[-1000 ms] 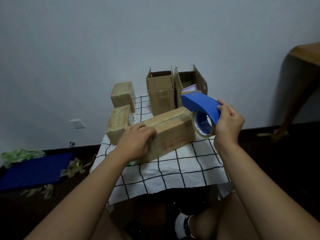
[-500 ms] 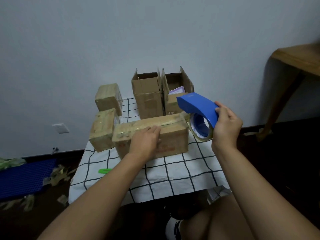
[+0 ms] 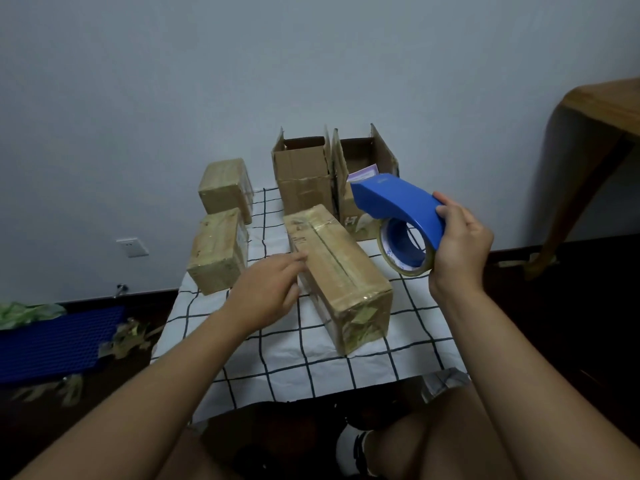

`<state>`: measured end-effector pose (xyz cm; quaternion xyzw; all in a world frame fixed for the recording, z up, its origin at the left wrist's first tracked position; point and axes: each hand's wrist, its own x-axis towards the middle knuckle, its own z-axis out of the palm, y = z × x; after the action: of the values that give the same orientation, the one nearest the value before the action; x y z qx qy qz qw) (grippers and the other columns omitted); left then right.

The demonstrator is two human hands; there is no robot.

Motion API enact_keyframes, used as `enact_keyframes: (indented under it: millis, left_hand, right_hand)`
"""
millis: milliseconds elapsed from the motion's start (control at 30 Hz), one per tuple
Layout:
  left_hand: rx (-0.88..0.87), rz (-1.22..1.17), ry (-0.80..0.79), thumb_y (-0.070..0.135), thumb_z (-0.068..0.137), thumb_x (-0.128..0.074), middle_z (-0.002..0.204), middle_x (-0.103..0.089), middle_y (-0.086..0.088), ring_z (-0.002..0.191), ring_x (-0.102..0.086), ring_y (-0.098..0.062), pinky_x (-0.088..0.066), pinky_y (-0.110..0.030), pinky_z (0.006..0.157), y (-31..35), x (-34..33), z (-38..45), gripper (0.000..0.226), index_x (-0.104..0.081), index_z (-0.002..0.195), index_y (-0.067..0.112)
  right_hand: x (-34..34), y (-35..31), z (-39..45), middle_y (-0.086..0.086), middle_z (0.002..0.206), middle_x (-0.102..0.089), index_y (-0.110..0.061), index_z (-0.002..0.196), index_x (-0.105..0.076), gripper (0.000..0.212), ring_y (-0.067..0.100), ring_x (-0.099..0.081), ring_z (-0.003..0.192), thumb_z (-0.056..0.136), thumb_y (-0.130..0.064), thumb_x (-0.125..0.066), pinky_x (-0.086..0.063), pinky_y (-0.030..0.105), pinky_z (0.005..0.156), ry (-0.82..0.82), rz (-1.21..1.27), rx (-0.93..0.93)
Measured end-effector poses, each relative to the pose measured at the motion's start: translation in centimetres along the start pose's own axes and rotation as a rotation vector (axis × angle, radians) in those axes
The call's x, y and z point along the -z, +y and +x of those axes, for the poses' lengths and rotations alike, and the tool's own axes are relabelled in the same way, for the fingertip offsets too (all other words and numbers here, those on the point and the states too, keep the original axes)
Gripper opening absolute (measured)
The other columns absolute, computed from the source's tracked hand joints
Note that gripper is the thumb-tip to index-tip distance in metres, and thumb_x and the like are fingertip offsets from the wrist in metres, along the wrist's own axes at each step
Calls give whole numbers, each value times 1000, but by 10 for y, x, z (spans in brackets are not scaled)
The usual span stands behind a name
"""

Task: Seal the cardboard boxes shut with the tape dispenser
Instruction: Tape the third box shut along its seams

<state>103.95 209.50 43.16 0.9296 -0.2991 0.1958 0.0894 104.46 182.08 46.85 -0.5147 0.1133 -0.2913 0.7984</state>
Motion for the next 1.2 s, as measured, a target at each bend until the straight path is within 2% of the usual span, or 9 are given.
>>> enact_keyframes:
  millis: [100,200,333,500,867,933,1033,1133,1200]
  left_hand:
    - [161,-237,64,57,87,-52,137,-54,1,123,-51,-16,-48,-35,96,34,-9,-5,62,-48,136,19]
    - [154,-116,-127,85,77,-40,158,-26,8,145,-22,-15,-31,-37,109,66,-25,-2,92,-30,149,30]
    - [174,-110,-159,56,94,-49,160,-24,5,149,-11,-17,-44,-45,105,73,-36,-1,66,-32,151,27]
    - [164,-237,-127,41,96,-57,159,-27,3,149,-9,-17,-30,-44,114,28,-14,-20,60,-36,150,26]
    - [273,-322,-171,40,99,-50,158,-24,6,148,-9,-14,-13,-39,120,19,-10,-38,53,-39,148,24]
    - [417,-521,-50,38,99,-50,150,-40,7,143,-26,-11,-22,-31,115,27,-3,-35,44,-50,141,24]
    - [860,-1128,231,41,98,-46,101,-75,-4,97,-66,-22,-51,-20,71,44,23,-23,38,-74,99,16]
    - [965,-1557,-95,74,87,-42,96,-74,-15,77,-71,-23,-55,-27,61,51,49,-14,78,-72,100,3]
    - [933,-1738,-159,65,85,-55,90,-73,-14,68,-68,-19,-55,-27,57,55,61,-14,65,-74,92,3]
  right_hand:
    - [-2,2,-4,-11,90,-76,-31,86,-78,19,7,-72,86,79,-28,-60,-53,15,66,4,-3,0]
    - [-4,1,-7,-12,89,-77,-30,87,-77,20,5,-72,85,80,-26,-59,-53,14,66,3,-5,1]
    - [-4,-3,-14,-11,89,-77,-29,86,-78,19,7,-72,86,80,-25,-60,-54,16,67,-11,5,-15]
    - [-4,-9,-22,-9,88,-76,-29,82,-79,20,10,-70,86,82,-22,-60,-53,17,67,-80,-1,-54]
    - [-13,-12,-46,4,91,-70,-18,95,-78,25,14,-58,67,92,-14,-54,-46,26,57,-316,75,-258]
    - [-12,-15,-47,4,89,-68,-19,94,-79,26,12,-56,63,92,-16,-53,-45,26,54,-358,106,-288]
    - [-11,-16,-48,3,86,-67,-17,93,-78,26,12,-54,57,91,-17,-53,-45,24,51,-427,175,-334]
    - [-12,-17,-53,4,85,-66,-17,91,-79,25,13,-51,55,82,-21,-56,-44,24,51,-495,198,-356]
    - [-12,-18,-55,5,89,-66,-17,92,-79,27,14,-54,59,77,-23,-59,-46,25,53,-526,177,-361]
